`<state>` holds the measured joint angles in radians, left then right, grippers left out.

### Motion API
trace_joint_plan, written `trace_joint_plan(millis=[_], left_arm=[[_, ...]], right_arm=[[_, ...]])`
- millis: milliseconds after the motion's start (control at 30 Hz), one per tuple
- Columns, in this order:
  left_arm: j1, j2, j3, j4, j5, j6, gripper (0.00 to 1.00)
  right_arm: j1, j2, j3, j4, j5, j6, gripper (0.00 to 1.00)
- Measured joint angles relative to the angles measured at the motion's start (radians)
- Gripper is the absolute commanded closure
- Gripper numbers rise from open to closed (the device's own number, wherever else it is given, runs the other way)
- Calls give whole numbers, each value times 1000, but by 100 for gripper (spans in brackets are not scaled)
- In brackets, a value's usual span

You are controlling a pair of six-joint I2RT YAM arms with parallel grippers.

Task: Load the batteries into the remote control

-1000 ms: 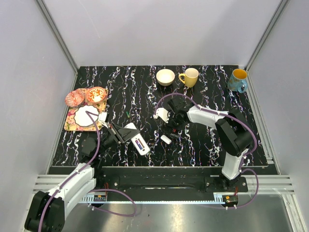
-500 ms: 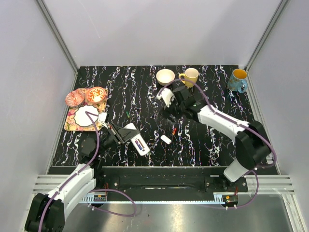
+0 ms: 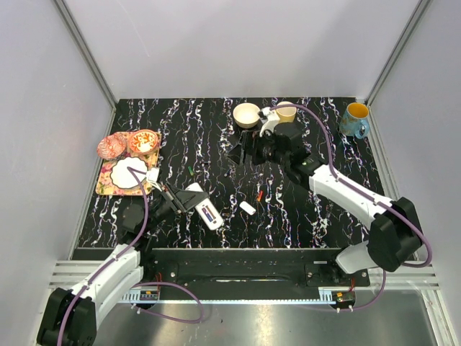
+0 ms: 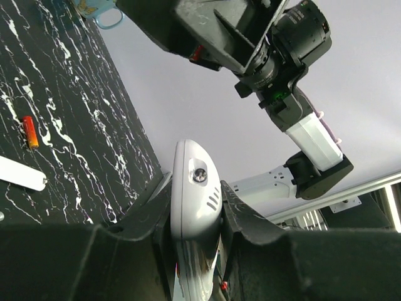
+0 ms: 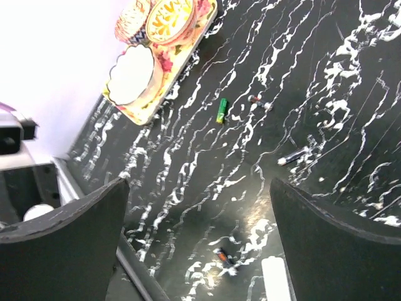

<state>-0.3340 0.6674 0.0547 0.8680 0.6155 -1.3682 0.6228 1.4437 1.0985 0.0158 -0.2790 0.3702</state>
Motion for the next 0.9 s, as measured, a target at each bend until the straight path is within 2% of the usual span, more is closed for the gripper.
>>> trace_joint_plan(millis=[67,100,133,233,367,400,467,500,533,600,667,900], left_arm=[[0,0,0,-14,-10,7,100],[0,0,0,-15,-13,7,100],[0,0,0,-16,-17,8,100],[0,-3,0,-26,-22,11,100],[0,-7,0,-55,-24,19,100],[0,-7,0,-63,-24,24,100],[0,-7,0,-71,-24,27,100],[0,-7,0,-72,-24,29,100],[0,-6,0,-73,-24,29,100],[0,-6,0,-73,-24,32,100],[0,-4,0,-73,-24,32,100],[0,18,0,-71,-22,33,100]], right_arm=[[-1,-10,-28,40,27,113,0],[-1,-22,-53,52,72,172,8],[-2,-35,-74,43,129,235,11],[-10,-37,-71,-93,292,369,18],[-14,77,47,-317,453,430,23],[-14,106,62,-354,481,436,28],[-14,145,61,-417,524,444,54],[-13,158,56,-438,535,447,60],[-13,172,49,-461,547,451,62],[-10,198,34,-493,561,465,53],[-4,218,18,-505,571,478,50],[68,275,12,-535,598,510,49]])
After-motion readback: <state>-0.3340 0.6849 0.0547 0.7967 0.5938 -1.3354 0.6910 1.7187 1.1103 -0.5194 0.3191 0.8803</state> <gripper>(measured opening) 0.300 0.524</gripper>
